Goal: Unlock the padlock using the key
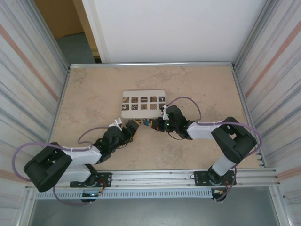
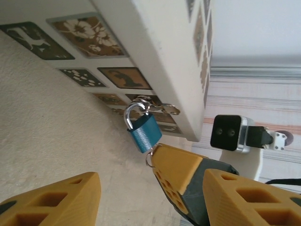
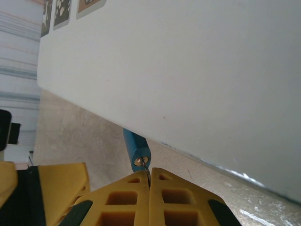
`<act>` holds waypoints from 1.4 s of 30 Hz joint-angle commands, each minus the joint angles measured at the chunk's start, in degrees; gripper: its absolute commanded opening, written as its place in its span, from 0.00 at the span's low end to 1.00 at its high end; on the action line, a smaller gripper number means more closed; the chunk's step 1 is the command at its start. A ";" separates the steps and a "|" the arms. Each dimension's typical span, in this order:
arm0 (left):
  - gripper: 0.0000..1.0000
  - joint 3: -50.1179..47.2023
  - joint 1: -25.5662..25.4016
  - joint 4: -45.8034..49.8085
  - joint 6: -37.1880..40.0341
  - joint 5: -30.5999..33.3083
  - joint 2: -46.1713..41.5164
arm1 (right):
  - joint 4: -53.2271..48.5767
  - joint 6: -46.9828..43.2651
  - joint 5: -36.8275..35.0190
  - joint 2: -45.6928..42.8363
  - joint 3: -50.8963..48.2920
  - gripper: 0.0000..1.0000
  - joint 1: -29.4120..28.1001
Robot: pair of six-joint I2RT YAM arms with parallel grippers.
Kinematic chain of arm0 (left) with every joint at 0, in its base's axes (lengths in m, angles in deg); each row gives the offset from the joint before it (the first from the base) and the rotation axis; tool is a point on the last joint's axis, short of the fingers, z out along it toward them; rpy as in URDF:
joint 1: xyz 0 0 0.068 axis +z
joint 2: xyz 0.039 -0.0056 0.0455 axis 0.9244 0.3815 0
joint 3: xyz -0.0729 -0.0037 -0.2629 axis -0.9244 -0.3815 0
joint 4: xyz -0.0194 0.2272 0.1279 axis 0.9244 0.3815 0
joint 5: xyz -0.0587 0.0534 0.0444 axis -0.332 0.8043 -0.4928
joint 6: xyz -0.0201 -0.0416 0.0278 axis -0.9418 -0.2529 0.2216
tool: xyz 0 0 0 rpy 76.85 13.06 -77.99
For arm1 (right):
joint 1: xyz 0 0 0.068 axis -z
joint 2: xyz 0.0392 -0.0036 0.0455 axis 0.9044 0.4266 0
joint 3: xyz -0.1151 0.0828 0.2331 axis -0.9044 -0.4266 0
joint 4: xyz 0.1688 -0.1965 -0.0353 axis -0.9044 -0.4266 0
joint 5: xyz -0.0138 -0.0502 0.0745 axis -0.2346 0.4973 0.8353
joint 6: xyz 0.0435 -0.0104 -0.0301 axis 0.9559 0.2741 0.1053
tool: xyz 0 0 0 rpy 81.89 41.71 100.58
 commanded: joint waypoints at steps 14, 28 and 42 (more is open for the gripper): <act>0.52 3.70 -0.42 -21.43 -4.18 1.54 17.81 | -2.74 4.86 0.35 -1.23 1.83 0.00 -0.93; 0.44 7.71 -1.05 -35.41 -7.57 0.40 32.52 | -3.37 5.63 0.20 -1.92 2.21 0.00 -0.86; 0.29 8.11 -1.05 -35.41 -8.07 1.53 33.66 | -2.48 8.28 0.04 -2.19 1.92 0.00 -0.85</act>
